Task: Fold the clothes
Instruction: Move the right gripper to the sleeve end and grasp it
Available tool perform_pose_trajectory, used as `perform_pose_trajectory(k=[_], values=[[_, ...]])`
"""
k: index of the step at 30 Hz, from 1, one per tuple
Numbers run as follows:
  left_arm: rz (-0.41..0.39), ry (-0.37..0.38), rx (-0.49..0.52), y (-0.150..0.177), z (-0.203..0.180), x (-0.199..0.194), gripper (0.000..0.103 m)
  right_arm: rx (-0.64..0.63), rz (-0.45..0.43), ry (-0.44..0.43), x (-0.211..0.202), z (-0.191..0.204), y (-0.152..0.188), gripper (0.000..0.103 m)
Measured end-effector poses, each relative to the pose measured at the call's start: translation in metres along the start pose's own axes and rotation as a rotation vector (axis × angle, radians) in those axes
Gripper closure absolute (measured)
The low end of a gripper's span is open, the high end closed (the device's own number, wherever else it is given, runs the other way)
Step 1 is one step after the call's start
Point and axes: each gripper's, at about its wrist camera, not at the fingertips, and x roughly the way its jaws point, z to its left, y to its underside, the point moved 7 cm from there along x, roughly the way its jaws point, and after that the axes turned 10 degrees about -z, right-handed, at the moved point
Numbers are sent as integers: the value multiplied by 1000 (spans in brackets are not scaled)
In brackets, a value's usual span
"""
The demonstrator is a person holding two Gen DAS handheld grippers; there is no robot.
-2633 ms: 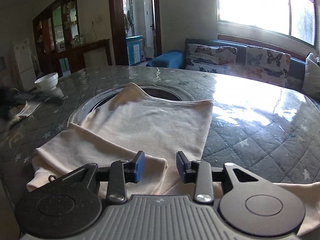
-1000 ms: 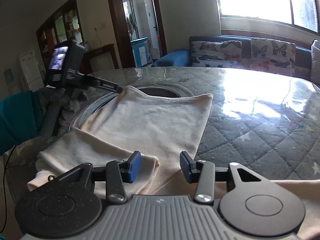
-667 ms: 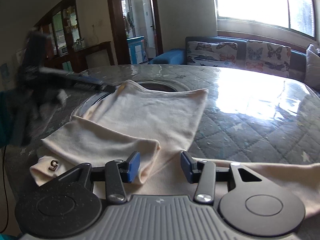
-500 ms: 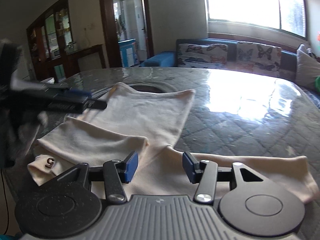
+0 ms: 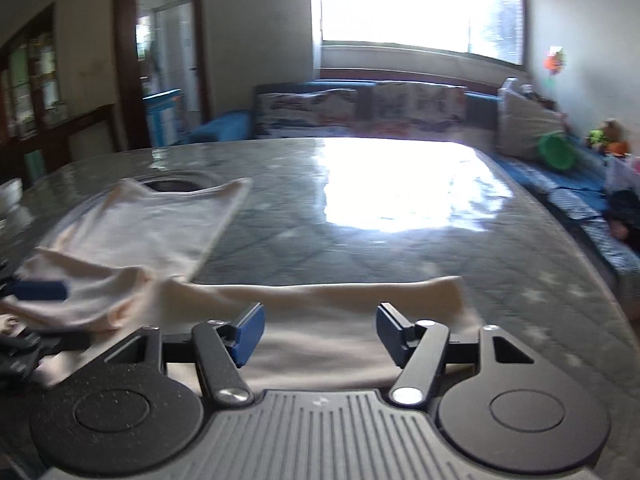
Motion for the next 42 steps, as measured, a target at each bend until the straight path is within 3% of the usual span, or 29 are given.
perform_pose_trajectory(k=[11,20,26,34,39,42], values=[[-35,-16,-10,-9,2,-7,41,68,-18,161,-14,-62,7,30],[-55,-40,-20,-15,11,-12,41,117,-23,223,-28,-88,17,30],[-54,-23,-57,-14,17,-15,41,107,-23,233,-37,-88,20,30],[-46,30,6,-10,-2,-11,41,132,-25,197,-33,-85,20,32],[-25,47,14,-7,-6,-8,41,138,-3,157,-14,-79,21,40],[-22,61,22,-6,-7,-8,41,141,11,151,-4,-79,23,53]])
